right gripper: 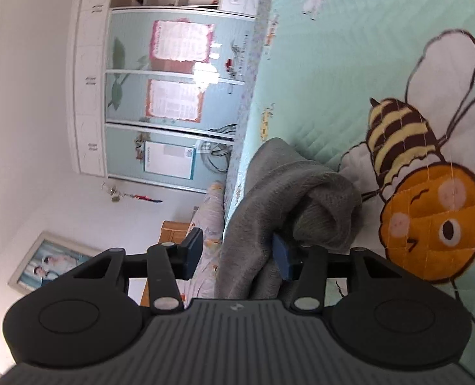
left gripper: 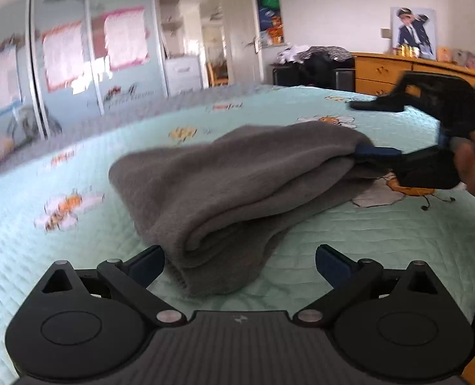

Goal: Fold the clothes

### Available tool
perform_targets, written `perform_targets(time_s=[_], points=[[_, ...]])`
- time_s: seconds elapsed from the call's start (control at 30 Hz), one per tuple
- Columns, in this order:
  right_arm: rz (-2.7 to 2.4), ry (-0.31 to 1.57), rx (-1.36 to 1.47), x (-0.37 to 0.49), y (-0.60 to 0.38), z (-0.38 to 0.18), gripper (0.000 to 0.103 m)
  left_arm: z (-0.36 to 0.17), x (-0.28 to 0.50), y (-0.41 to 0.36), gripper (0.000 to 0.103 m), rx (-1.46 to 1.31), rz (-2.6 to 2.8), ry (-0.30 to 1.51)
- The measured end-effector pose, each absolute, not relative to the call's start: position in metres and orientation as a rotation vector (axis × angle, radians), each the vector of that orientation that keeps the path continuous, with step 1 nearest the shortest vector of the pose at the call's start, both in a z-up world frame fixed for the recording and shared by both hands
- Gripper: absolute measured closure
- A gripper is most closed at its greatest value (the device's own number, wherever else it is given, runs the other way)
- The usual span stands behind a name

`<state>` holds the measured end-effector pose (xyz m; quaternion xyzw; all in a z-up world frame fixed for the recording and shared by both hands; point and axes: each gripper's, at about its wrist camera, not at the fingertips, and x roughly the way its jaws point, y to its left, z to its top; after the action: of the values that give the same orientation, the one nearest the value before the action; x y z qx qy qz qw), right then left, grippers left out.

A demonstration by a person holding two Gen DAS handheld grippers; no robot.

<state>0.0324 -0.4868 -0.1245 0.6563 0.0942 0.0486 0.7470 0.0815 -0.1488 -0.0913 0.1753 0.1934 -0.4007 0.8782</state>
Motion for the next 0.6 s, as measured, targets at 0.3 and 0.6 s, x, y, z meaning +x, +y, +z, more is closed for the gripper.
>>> perform_targets(time_s=[0.3, 0.6], points=[[0.051, 0.275, 1.446, 0.042, -0.478, -0.131, 0.082, -0.067, 0.064, -0.162, 0.002, 0.376, -0.852, 0.274], [0.014, 0.294, 1.261, 0.047, -0.466, -0.103, 0.099, -0.092, 0.088, -0.206, 0.002, 0.567, -0.846, 0.375]])
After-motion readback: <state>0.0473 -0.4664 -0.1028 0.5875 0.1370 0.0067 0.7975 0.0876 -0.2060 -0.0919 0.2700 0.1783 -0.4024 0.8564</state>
